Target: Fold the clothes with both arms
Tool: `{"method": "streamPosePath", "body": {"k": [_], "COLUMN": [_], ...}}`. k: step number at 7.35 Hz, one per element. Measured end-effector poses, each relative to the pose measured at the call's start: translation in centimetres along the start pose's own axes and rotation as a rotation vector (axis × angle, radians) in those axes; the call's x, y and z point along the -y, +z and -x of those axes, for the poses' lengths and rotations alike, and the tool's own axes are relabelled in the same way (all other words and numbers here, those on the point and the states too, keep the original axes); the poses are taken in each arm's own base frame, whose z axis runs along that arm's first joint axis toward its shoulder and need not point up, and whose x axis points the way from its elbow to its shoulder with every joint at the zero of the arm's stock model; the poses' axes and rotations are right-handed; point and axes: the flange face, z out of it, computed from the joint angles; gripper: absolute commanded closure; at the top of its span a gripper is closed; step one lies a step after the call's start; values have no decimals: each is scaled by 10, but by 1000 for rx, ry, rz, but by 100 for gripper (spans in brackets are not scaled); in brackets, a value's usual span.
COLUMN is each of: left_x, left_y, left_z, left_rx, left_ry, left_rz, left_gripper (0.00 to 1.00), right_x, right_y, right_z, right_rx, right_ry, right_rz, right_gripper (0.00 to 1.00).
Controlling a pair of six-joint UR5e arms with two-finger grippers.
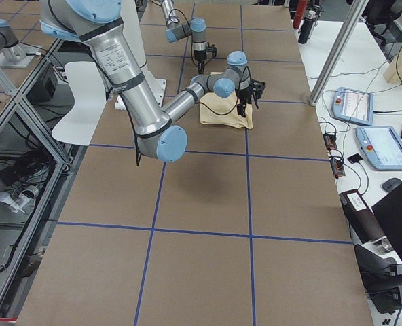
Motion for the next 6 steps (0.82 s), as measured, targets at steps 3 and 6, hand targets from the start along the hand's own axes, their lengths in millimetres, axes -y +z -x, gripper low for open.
{"method": "streamPosePath", "body": {"k": [3, 6], "left_x": [16, 61], "left_y": [-10, -17], "left_z": [9, 47], "left_rx": [5, 65], "left_ry": [-12, -8], "left_rz": [-27, -87], "left_gripper": [100, 100], "right_x": [-7, -21], "right_y": [3, 7], "right_z": [1, 6], "right_rx": [0, 1], "right_ry": [-7, -20], "right_rz": [6, 18], "right_gripper": [0, 0]}}
